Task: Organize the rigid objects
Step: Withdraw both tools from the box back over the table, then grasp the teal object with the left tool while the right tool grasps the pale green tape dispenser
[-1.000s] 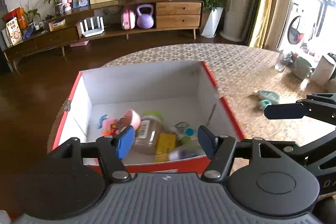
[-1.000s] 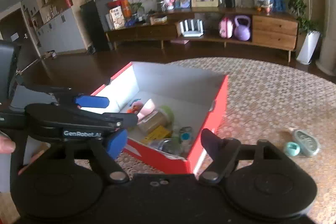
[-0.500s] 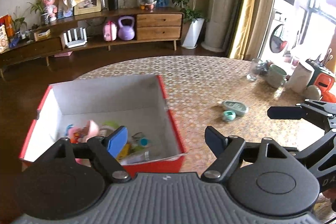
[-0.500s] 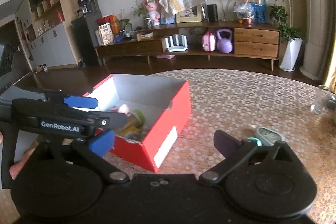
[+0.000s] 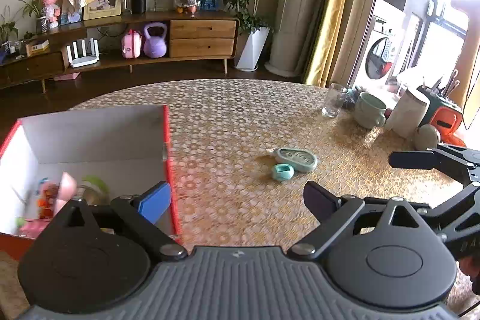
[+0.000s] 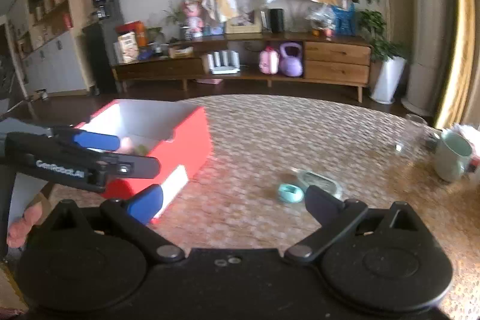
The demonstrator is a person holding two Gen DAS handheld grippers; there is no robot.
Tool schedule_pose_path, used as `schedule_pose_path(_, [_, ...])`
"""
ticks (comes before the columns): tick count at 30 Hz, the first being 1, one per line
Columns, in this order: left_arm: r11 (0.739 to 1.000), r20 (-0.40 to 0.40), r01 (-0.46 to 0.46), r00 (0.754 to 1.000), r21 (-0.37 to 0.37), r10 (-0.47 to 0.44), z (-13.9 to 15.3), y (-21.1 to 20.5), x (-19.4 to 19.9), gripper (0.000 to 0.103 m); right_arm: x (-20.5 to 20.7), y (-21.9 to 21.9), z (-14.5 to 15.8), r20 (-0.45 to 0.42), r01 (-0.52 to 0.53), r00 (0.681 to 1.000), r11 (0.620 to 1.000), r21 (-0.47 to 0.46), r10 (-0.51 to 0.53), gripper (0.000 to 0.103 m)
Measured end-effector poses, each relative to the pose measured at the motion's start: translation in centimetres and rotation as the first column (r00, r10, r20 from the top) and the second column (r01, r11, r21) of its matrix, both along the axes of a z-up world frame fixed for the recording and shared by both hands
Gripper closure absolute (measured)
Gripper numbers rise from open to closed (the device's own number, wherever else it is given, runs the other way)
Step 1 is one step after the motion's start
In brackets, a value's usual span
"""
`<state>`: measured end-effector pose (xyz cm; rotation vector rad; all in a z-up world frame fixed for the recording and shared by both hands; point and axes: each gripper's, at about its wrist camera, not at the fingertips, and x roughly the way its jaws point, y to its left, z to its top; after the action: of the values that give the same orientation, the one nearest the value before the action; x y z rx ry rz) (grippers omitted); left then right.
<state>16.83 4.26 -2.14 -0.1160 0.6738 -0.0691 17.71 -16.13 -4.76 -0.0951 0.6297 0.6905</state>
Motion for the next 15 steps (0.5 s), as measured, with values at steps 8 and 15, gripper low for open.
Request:
schedule_pose_path(8, [1.000,-0.025,0.017,1.000,-0.026,-0.018,-2.8,-3.1,3.4,0.007,4.0,-3.5,-2.0,0.006,0.078,0.997,0.997,-0.025,-0.078,0.002])
schedule_pose_path(15, [0.999,-0.055,0.033,0.998,-0.002,-0.033,-5.6,-5.9,6.4,0.007,8.3,-4.9,-5.0,-0.064,0.083,0.994,0.992,-0.096,-0.090,0.004])
